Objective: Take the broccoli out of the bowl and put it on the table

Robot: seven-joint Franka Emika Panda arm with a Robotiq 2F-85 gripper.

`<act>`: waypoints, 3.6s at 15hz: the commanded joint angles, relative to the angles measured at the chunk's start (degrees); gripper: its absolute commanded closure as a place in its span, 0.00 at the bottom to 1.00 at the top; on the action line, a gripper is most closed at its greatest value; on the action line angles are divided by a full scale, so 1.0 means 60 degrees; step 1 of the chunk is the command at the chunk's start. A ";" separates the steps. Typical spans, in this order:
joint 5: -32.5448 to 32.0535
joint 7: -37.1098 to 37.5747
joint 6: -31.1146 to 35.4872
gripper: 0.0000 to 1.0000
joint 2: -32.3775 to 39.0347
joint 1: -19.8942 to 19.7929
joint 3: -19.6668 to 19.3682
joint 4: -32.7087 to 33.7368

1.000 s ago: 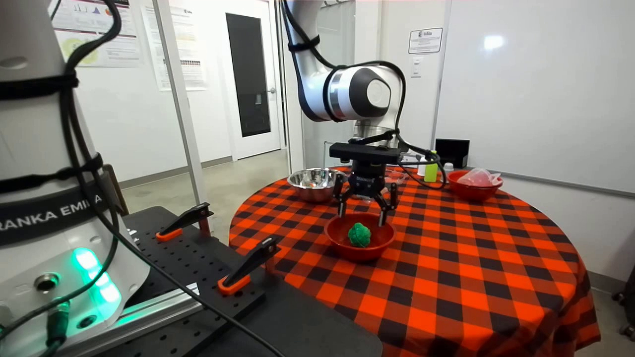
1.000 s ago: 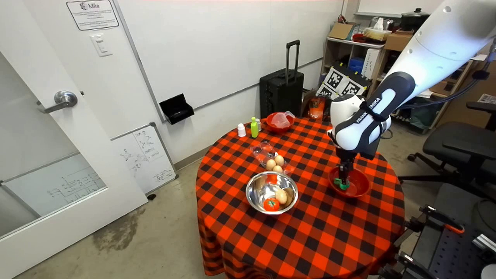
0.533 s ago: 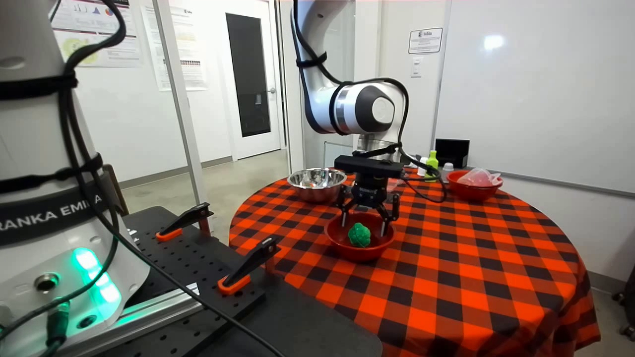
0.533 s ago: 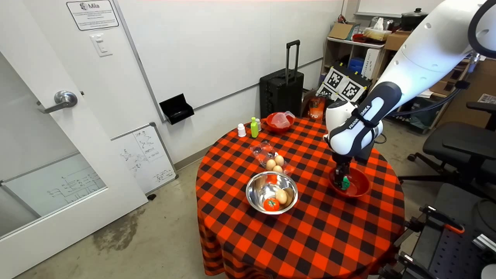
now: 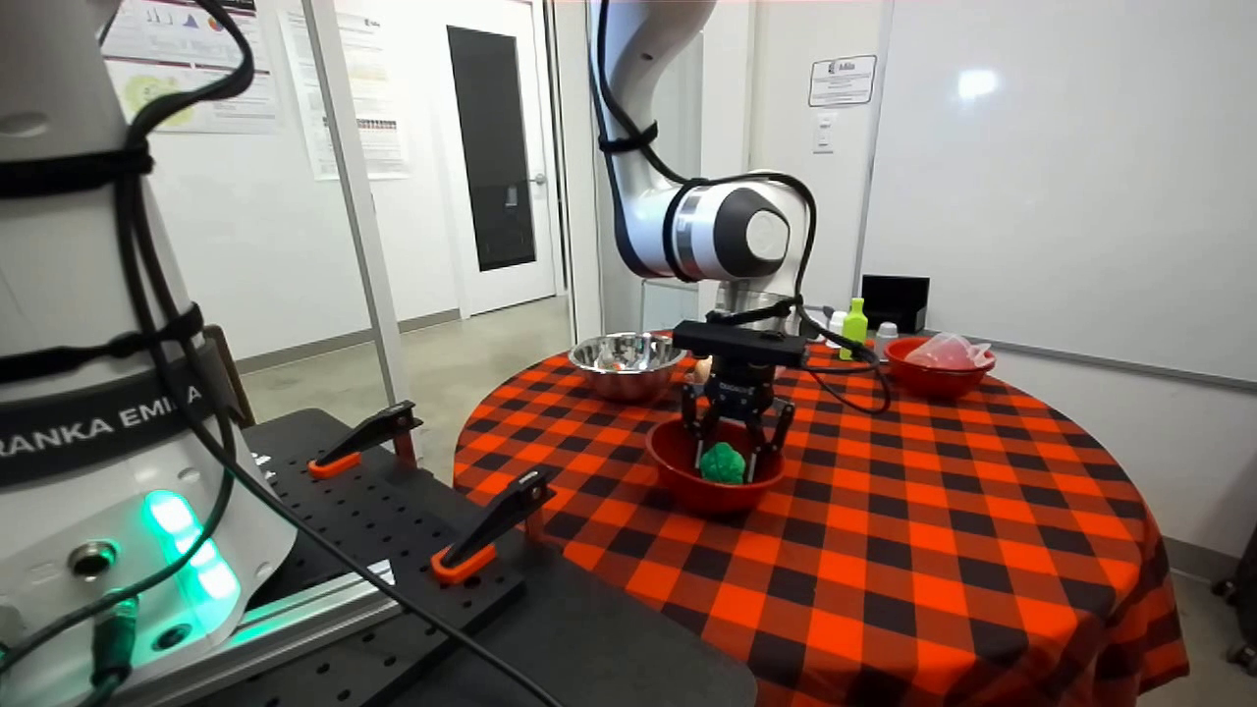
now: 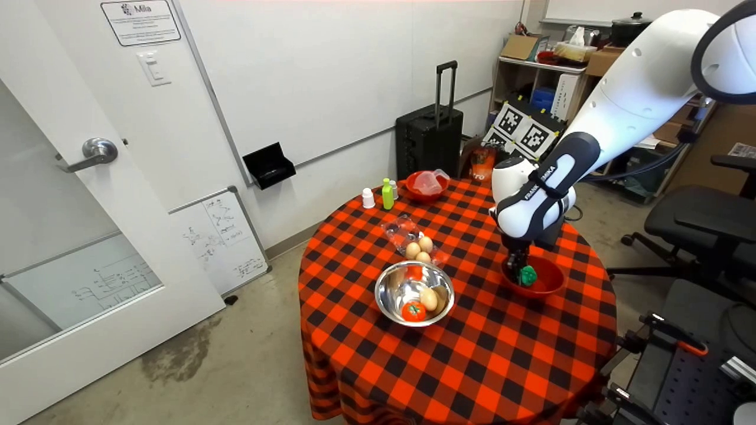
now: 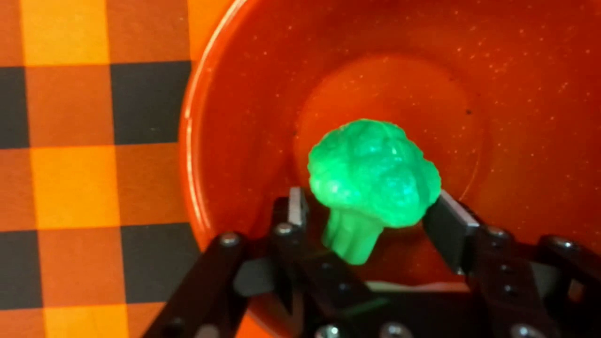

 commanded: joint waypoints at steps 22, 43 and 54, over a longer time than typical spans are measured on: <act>0.0262 -0.0286 -0.0769 0.94 -0.3188 0.0068 0.0494 -0.1844; 0.0377 -0.1352 -0.1665 0.94 -0.0330 0.1262 0.1517 0.0120; 0.0317 0.0348 -0.1520 0.44 0.0625 0.1703 0.0941 0.1133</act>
